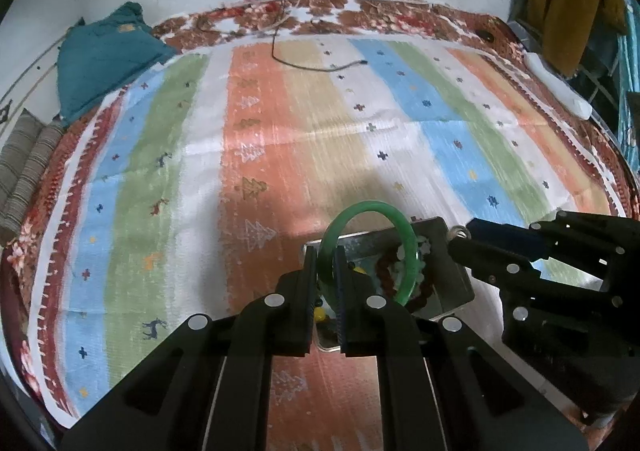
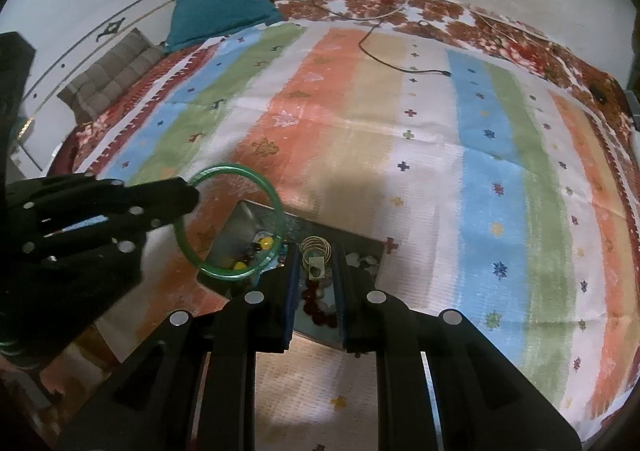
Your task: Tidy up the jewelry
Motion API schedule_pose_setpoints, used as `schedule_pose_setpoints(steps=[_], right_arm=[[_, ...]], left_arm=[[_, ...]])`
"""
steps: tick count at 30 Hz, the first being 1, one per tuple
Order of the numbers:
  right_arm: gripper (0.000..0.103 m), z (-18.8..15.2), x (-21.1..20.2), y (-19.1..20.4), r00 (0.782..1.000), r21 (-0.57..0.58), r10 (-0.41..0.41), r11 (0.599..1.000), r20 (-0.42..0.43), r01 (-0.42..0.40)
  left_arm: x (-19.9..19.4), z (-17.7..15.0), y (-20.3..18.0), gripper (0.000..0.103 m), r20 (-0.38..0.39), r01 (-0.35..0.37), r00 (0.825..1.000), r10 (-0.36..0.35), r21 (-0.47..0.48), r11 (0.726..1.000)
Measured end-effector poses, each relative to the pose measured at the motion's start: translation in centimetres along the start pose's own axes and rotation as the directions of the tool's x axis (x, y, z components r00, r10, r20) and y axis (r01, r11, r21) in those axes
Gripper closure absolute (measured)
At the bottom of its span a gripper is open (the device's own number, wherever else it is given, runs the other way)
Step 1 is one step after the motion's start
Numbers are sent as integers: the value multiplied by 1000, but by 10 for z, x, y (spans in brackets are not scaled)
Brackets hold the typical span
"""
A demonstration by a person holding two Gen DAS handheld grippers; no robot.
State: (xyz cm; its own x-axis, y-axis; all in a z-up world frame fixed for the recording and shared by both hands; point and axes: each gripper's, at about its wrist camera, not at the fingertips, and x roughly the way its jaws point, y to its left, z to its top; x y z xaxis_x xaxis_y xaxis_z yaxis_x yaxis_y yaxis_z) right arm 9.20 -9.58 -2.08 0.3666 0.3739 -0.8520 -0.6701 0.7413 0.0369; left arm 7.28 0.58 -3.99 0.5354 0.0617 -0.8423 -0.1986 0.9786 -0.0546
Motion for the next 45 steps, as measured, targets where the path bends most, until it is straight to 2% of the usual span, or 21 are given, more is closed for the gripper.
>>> schedule_pose_setpoints(steps=[1, 2, 6, 7, 9, 13, 15, 17, 21, 25, 26, 27, 33, 40, 43, 45], right_arm=[[78, 0, 0, -1, 1000, 0, -7, 1000, -1, 7], [75, 0, 1, -2, 1000, 2, -12, 1000, -6, 12], [73, -1, 0, -6, 999, 13, -31, 999, -12, 31], [72, -1, 0, -6, 999, 17, -32, 999, -11, 33], [66, -3, -2, -7, 999, 25, -31, 999, -14, 31], [58, -8, -9, -9, 1000, 38, -24, 999, -14, 25], [54, -9, -14, -10, 1000, 49, -14, 999, -2, 14], [50, -11, -21, -11, 1000, 59, -11, 998, 10, 10], [45, -15, -29, -11, 1000, 60, -12, 998, 23, 11], [32, -16, -40, -10, 998, 57, -21, 998, 54, 18], [30, -17, -42, -10, 998, 58, -22, 998, 60, 18], [27, -18, -43, -10, 998, 58, -24, 998, 62, 21], [15, -25, -47, -7, 997, 32, -53, 998, 55, 51], [10, -33, -57, -13, 996, 54, -53, 997, 72, 49], [9, -35, -58, -17, 998, 64, -4, 998, 55, 1], [8, -36, -62, -18, 998, 70, -1, 998, 63, -4]], left_arm=[[1, 0, 1, 92, -8, 6, 1000, -6, -8, 1000], [1, -1, 1, 89, -7, -1, 1000, 1, -10, 1000], [-2, -1, 7, 77, -5, -14, 1000, 13, -37, 999], [-3, -1, 8, 76, -4, -12, 1000, 12, -39, 999], [-6, -2, 9, 67, 0, -8, 1000, 8, -44, 999], [-12, -6, 9, 60, 2, 25, 1000, -25, -50, 998], [-18, -10, 9, 50, 14, 42, 999, -41, -48, 998], [-23, -13, 10, 46, 23, 50, 999, -49, -48, 998], [-29, -17, 12, 42, 33, 68, 997, -66, -59, 996], [-37, -22, 13, 34, 45, 91, 995, -89, -59, 994], [-38, -23, 13, 28, 48, 95, 995, -92, -57, 994], [-40, -25, 13, 22, 52, 95, 994, -92, -53, 994], [-48, -33, 11, 8, 72, 67, 995, -64, -42, 997], [-57, -38, 11, 6, 93, 52, 994, -49, -33, 998], [-58, -41, 7, 6, 96, 52, 994, -51, -7, 999], [-59, -41, 6, 6, 102, 44, 994, -43, -1, 999]])
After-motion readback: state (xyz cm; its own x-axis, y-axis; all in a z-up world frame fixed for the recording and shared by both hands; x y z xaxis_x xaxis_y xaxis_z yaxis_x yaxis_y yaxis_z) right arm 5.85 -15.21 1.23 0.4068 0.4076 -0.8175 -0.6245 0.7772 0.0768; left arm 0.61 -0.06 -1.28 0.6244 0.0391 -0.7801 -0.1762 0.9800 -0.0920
